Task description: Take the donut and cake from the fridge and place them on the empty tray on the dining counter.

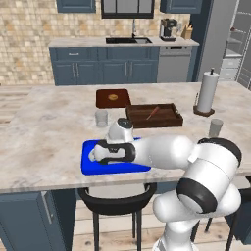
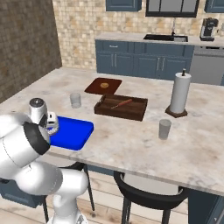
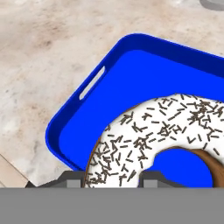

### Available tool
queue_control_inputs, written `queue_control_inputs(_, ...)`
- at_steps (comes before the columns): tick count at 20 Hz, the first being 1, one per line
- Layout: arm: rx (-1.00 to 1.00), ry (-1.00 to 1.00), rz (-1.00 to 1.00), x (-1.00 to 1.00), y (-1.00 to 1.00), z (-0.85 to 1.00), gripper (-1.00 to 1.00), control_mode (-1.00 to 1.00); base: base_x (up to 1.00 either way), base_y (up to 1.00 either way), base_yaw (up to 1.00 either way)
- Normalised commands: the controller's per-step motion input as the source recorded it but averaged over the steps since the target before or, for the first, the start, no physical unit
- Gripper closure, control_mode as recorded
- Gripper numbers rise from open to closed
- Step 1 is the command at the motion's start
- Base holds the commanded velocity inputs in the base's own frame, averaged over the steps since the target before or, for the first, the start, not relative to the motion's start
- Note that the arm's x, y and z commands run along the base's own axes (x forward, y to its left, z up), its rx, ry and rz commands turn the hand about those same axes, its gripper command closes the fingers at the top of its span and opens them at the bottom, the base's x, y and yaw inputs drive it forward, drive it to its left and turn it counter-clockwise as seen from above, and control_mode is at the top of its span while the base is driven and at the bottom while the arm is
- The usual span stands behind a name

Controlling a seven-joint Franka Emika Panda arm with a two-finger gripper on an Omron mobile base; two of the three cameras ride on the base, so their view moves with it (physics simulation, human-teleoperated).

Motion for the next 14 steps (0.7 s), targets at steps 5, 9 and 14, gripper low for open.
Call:
queue_control_inputs(5,0.05,0.0,0.02,0.21,0.0,-0.3,1.0,-1.0,0.0,0.0,0.0)
queue_control_inputs(9,0.05,0.02,0.0,0.26,0.0,-0.26,1.0,-1.0,0.0,0.0,0.0)
queue_control_inputs(14,0.04,0.01,0.0,0.26,0.0,-0.31,1.0,-1.0,0.0,0.0,0.0)
